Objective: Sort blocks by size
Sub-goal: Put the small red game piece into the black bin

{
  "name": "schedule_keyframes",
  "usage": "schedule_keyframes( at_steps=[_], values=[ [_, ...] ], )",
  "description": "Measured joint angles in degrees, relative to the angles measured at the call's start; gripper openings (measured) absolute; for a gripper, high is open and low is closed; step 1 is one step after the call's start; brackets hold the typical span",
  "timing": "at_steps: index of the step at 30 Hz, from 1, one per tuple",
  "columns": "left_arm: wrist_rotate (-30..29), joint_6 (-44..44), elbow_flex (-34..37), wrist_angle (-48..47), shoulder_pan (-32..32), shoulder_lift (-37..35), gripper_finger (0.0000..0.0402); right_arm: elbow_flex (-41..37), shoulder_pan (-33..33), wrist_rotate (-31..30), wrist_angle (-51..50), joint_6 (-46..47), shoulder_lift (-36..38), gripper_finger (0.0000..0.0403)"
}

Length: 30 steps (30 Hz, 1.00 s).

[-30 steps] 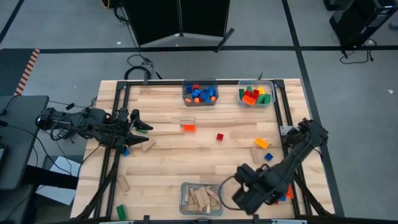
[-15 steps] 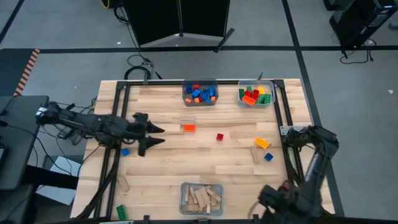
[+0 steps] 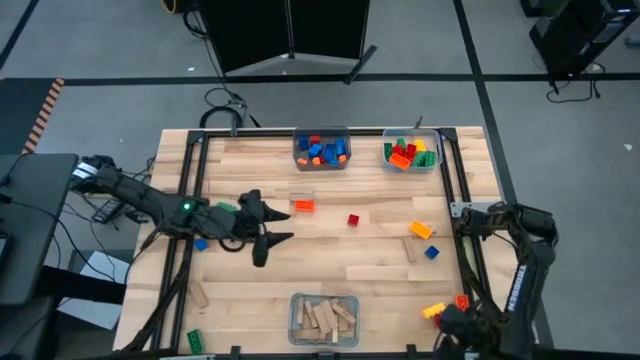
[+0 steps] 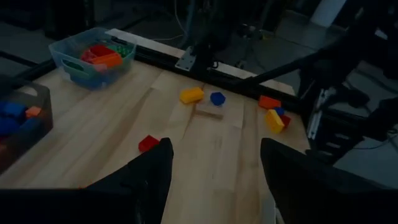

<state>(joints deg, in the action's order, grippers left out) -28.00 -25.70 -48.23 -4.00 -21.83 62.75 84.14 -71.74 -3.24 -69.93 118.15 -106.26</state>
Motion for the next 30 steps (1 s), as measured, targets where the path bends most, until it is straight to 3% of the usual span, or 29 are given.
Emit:
schedule_keyframes(
  at_steps=[6, 9, 30],
  values=[
    [-0.83, -0.89, -3.71, -0.34, -0.43, 4.45, 0.0248, -11.54, 2.56, 4.18, 14.57, -5.29, 3.02, 0.0291],
    [-0.84, -1.34, -4.93, -0.09, -0.47, 5.84, 0.0248, -15.37, 2.64, 3.97, 15.1, -5.59, 3.73, 0.0291],
    [-1.54, -2.29, -5.68, 1.95, -0.47, 7.05, 0.0248, -24.83, 7.52, 6.84, 25.64, -19.84, 4.22, 0.0288]
  ],
)
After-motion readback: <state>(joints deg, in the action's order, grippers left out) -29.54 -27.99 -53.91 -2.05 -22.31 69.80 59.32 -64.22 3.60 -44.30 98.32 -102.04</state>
